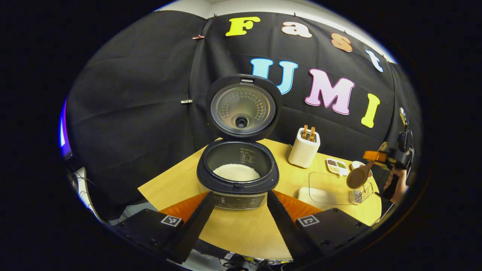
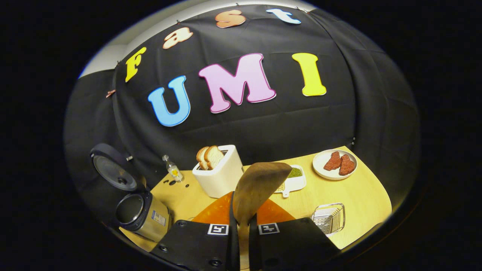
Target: Close the left gripper, press the button to open the rice cooker; take a wooden spoon from the chopstick holder with the right hand, scoop a spoonful of rice and pour it into the rice cooker, then put the wooden spoon back into the chopstick holder.
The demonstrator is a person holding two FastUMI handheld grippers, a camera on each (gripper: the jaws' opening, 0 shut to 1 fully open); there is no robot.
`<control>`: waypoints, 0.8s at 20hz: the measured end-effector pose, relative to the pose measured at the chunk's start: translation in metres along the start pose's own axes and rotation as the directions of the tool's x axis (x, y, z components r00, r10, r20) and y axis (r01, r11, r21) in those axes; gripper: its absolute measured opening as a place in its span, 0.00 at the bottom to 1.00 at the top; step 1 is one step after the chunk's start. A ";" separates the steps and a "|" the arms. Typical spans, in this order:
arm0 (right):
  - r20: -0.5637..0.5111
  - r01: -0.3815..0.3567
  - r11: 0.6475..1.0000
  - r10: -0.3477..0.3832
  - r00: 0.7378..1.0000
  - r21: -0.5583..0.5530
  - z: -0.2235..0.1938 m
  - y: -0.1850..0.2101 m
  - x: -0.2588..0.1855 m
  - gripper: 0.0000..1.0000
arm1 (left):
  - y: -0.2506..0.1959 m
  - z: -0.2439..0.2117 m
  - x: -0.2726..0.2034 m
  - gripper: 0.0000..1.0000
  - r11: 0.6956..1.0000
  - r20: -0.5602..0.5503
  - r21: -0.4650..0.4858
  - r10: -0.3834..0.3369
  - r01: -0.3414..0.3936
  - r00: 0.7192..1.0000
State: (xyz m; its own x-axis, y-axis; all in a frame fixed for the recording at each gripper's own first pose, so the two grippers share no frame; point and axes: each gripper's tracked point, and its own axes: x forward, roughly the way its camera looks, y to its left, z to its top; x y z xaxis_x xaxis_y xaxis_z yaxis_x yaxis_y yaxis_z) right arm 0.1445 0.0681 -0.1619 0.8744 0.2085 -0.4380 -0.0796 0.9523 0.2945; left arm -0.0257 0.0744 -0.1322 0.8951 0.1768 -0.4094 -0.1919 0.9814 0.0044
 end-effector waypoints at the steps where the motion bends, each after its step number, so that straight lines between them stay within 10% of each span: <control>1: -0.012 0.003 1.000 -0.004 1.000 -0.026 -0.011 0.004 0.006 0.14 | 0.002 0.001 0.001 0.96 1.000 -0.004 -0.018 -0.003 0.002 1.000; 16: -0.046 0.188 0.967 -0.199 0.979 -0.172 -0.102 0.008 0.051 0.14 | 0.043 -0.034 0.017 0.95 0.995 -0.068 -0.099 -0.040 0.034 0.997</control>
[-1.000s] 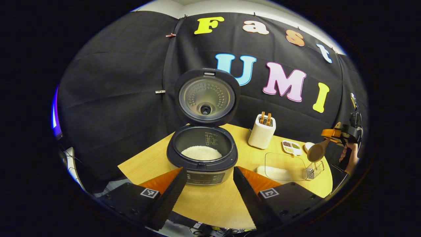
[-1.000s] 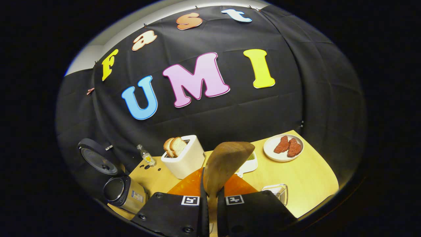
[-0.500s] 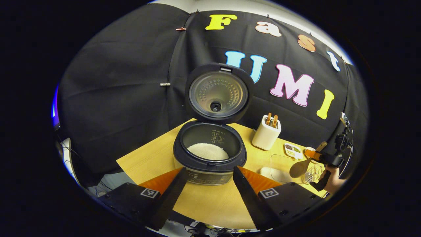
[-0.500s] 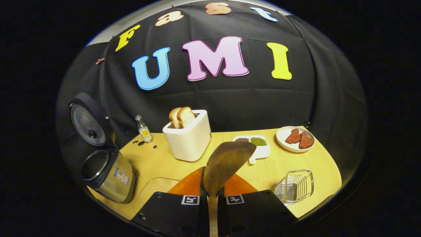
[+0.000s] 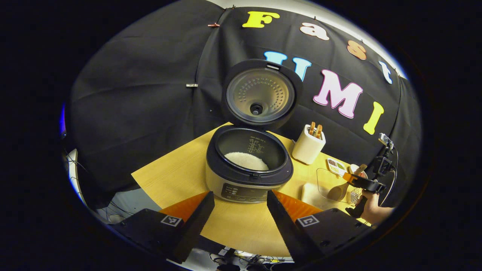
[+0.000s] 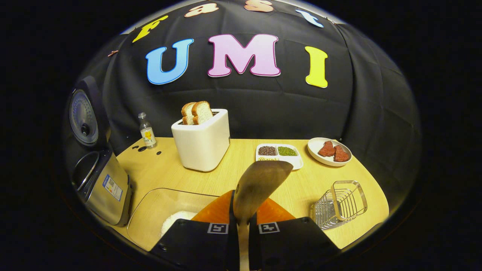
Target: Close the left gripper, press the button to open the rice cooker; take a wooden spoon from the chopstick holder with the right hand, scoop a spoonful of rice and pour it into the rice cooker, then put the wooden spoon back into the chopstick holder.
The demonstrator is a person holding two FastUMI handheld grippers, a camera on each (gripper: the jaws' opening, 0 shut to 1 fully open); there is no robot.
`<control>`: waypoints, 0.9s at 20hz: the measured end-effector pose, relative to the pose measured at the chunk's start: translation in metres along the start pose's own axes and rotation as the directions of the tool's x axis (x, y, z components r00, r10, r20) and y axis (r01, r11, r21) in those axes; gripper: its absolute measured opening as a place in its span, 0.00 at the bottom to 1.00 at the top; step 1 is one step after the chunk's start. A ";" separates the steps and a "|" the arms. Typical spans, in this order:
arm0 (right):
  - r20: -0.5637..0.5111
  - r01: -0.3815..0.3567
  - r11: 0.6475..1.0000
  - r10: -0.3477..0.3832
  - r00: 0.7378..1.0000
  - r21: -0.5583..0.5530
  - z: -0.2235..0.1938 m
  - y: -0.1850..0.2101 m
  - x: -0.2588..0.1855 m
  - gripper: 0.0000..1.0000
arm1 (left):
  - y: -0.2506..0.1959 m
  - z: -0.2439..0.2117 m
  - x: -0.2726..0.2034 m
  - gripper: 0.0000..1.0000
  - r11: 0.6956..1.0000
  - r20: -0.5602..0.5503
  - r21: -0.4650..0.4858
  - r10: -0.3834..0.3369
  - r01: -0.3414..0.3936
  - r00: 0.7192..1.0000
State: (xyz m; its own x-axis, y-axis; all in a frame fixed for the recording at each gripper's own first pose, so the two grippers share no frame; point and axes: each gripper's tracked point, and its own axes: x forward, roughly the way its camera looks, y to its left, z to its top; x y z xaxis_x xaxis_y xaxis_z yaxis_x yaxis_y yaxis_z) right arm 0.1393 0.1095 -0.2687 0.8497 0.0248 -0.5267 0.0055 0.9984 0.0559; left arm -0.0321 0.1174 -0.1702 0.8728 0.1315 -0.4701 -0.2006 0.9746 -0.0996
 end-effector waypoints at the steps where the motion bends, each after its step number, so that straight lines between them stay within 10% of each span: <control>1: -0.006 -0.002 1.000 0.002 1.000 -0.002 -0.002 0.006 0.001 0.14 | 0.004 0.001 0.001 0.95 1.000 0.001 -0.003 0.001 -0.001 1.000; 18: -0.155 -0.165 0.907 0.241 0.958 0.388 -0.020 0.103 -0.003 0.14 | 0.034 0.006 -0.013 0.95 0.997 0.029 -0.057 0.044 -0.042 0.999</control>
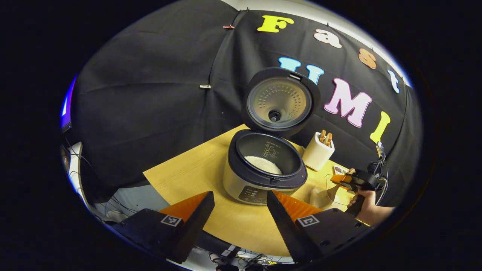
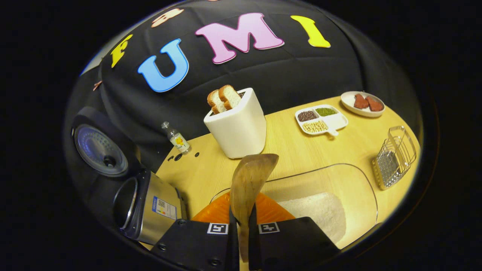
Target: Close the left gripper, press the button to open the rice cooker; take a wooden spoon from the chopstick holder with the right hand, scoop a spoonful of rice and pour it into the rice cooker, then put the wooden spoon back into the chopstick holder.
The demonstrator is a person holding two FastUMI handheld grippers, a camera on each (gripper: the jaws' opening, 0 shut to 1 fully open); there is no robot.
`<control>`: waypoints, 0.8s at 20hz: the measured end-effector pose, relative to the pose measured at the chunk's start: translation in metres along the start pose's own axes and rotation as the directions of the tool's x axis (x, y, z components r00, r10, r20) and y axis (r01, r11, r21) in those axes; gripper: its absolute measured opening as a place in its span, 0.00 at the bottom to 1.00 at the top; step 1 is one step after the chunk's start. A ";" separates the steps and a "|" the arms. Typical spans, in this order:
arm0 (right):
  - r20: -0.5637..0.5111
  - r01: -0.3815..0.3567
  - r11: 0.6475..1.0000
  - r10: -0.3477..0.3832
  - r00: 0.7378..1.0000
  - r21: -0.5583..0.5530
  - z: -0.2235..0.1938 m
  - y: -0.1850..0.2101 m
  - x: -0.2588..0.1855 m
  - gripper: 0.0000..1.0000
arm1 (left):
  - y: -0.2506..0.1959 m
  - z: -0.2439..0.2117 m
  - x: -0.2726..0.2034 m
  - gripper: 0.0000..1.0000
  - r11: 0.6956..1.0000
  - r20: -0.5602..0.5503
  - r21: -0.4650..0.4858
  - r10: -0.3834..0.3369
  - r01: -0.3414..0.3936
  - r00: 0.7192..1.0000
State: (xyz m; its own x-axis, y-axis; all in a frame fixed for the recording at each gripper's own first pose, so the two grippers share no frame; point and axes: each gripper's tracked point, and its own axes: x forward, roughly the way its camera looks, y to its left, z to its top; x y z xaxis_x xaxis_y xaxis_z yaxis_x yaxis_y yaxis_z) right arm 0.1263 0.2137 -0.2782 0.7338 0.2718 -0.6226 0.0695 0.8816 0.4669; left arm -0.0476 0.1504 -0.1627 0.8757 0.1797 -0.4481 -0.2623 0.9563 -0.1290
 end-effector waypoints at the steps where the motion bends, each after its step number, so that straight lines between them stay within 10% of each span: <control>1: -0.010 -0.009 1.000 0.009 1.000 0.018 0.002 -0.001 -0.001 0.14 | -0.002 0.001 -0.001 0.95 1.000 0.002 -0.001 -0.006 0.006 1.000; 16: 0.067 0.029 0.927 -0.058 0.996 0.374 0.053 -0.060 -0.068 0.14 | -0.023 0.018 -0.019 0.95 0.992 0.043 0.044 -0.118 0.116 0.992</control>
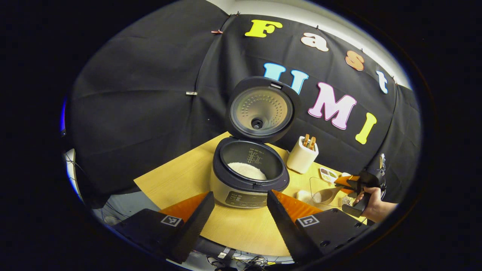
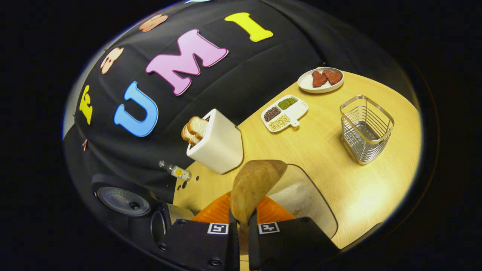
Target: Close the left gripper, press the button to open the rice cooker; take a wooden spoon from the chopstick holder with the right hand, scoop a spoonful of rice and pour it into the rice cooker, then put the wooden spoon back into the chopstick holder.
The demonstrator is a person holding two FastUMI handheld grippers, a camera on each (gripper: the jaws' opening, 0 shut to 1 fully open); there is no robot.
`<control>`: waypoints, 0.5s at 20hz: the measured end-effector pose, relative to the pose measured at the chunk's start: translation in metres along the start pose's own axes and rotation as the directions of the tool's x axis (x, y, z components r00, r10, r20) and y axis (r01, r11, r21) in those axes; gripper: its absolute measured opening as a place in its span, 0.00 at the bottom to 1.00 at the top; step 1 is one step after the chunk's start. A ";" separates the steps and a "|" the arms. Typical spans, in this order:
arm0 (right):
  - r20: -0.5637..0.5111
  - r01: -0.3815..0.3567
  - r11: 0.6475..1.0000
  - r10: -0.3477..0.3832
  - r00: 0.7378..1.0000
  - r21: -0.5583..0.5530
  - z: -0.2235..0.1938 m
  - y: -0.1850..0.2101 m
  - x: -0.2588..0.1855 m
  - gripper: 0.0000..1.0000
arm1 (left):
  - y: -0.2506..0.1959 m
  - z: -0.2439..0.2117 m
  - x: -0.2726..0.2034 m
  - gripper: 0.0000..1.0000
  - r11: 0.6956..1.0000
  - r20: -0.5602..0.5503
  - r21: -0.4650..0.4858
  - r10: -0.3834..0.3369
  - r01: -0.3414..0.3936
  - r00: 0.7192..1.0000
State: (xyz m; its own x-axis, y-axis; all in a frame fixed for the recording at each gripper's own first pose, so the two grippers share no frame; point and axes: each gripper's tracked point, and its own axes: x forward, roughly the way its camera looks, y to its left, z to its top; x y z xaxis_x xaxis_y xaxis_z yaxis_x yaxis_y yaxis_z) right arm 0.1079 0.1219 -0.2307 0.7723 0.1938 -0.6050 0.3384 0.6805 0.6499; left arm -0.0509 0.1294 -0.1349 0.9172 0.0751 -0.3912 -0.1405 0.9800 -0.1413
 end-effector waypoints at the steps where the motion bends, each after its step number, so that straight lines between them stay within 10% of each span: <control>1: 0.018 0.000 1.000 0.000 1.000 0.028 0.009 0.001 -0.006 0.14 | 0.000 0.001 -0.001 0.92 1.000 0.002 0.004 -0.011 0.011 1.000; 10: 0.107 -0.076 0.969 0.052 0.993 0.234 0.044 0.027 -0.060 0.14 | 0.003 0.024 -0.006 0.95 0.992 0.041 0.082 -0.097 0.094 0.994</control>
State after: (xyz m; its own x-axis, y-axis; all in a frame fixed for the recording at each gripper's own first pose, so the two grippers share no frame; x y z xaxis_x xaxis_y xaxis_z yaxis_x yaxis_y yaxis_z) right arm 0.0939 0.0976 -0.1567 0.8420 0.1524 -0.5175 0.3949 0.4794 0.7837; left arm -0.0476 0.1359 -0.1114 0.9412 -0.0130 -0.3376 -0.0229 0.9945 -0.1022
